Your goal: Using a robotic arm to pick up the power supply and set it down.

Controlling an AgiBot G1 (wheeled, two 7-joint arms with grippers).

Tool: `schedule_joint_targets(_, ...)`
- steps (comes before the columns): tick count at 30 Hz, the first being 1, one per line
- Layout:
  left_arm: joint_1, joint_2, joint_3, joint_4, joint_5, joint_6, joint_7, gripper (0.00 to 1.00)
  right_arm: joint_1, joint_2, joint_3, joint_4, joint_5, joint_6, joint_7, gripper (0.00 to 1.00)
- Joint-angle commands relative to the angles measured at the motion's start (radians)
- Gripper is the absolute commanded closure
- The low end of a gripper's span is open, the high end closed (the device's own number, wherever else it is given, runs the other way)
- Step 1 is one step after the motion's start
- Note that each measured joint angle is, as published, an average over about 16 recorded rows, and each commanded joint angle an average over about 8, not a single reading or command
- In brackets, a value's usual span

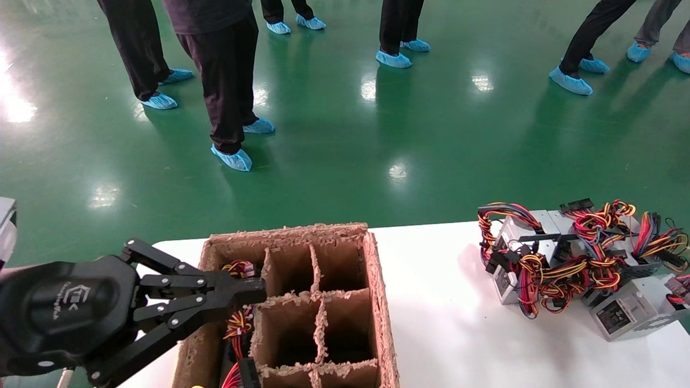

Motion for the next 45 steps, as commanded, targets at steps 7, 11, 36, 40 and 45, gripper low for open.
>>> schedule_joint_targets(7,0.0,0.0,0.0,0.0,0.0,0.0,0.0,1.0,-0.006,0.009,0.001,0.005,0.002,-0.008,0.007,0.0)
schedule_joint_targets(11,0.0,0.0,0.0,0.0,0.0,0.0,0.0,1.0,-0.007,0.011,0.002,0.008,0.004,-0.009,0.009,0.0)
schedule_joint_targets(36,0.0,0.0,0.0,0.0,0.0,0.0,0.0,1.0,-0.016,0.011,-0.007,0.024,0.013,-0.028,0.042,0.0)
schedule_joint_targets(40,0.0,0.0,0.0,0.0,0.0,0.0,0.0,1.0,-0.028,0.014,-0.003,0.043,0.019,-0.029,0.054,0.0)
schedule_joint_targets(45,0.0,0.0,0.0,0.0,0.0,0.0,0.0,1.0,-0.041,0.017,0.003,0.07,0.023,-0.026,0.066,0.0)
